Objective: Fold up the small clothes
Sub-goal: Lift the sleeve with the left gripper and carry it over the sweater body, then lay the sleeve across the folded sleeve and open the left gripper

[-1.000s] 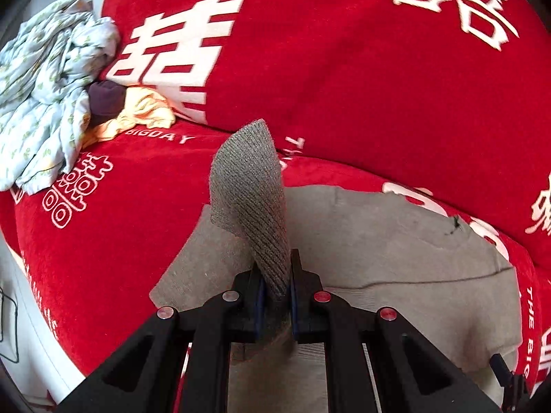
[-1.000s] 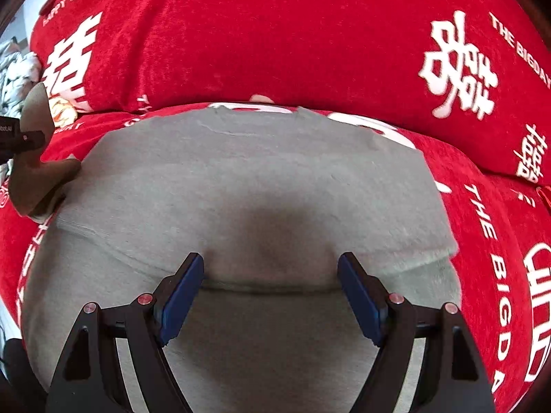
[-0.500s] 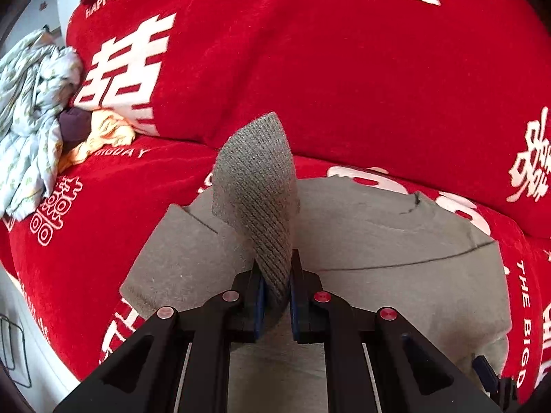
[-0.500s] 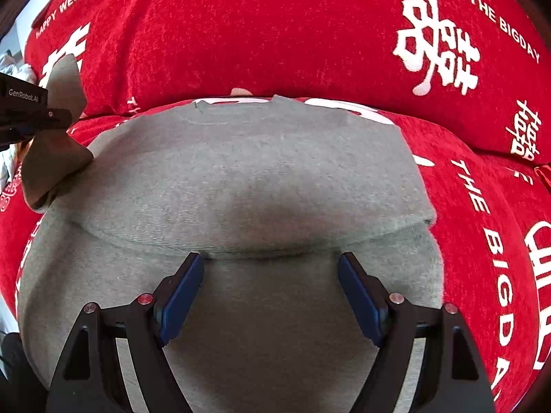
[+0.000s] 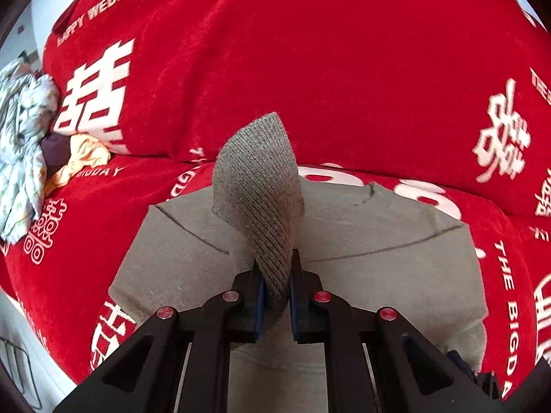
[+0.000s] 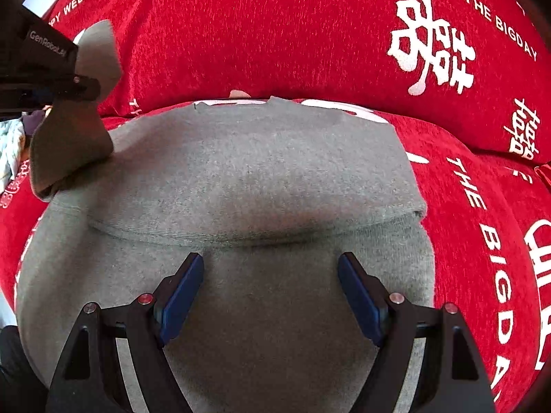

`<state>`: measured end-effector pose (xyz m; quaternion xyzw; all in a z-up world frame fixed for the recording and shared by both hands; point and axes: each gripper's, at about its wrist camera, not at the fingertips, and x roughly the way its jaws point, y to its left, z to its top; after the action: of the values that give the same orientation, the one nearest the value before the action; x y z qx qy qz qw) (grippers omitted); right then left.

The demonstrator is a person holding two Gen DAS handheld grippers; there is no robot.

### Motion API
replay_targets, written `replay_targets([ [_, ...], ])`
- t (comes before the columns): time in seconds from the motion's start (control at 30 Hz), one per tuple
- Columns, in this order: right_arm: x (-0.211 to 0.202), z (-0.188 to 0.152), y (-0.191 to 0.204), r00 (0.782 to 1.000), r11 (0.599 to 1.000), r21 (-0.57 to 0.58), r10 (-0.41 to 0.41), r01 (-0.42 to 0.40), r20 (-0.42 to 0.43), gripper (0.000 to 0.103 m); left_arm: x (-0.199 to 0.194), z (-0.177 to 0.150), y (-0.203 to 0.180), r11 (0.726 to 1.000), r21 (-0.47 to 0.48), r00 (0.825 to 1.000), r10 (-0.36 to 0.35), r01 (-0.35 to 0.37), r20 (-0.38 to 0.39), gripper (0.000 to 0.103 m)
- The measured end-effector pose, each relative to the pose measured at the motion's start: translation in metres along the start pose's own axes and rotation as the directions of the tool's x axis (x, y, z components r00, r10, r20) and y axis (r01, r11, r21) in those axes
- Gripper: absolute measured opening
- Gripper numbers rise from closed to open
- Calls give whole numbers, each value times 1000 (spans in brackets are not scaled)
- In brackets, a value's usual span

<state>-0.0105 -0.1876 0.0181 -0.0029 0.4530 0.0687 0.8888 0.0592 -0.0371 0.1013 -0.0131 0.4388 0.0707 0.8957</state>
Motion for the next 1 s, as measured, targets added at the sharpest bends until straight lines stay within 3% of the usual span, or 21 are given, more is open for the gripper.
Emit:
replay_targets([
  [0.63, -31, -3, -56, 997, 993, 114, -31, 23, 65, 83, -25, -25, -98, 980, 173, 995, -101, 101, -9, 12],
  [1.0, -40, -8, -78, 995, 989, 146, -35, 21, 90, 83, 2, -33, -116, 980, 153, 989, -110, 124, -94, 13],
])
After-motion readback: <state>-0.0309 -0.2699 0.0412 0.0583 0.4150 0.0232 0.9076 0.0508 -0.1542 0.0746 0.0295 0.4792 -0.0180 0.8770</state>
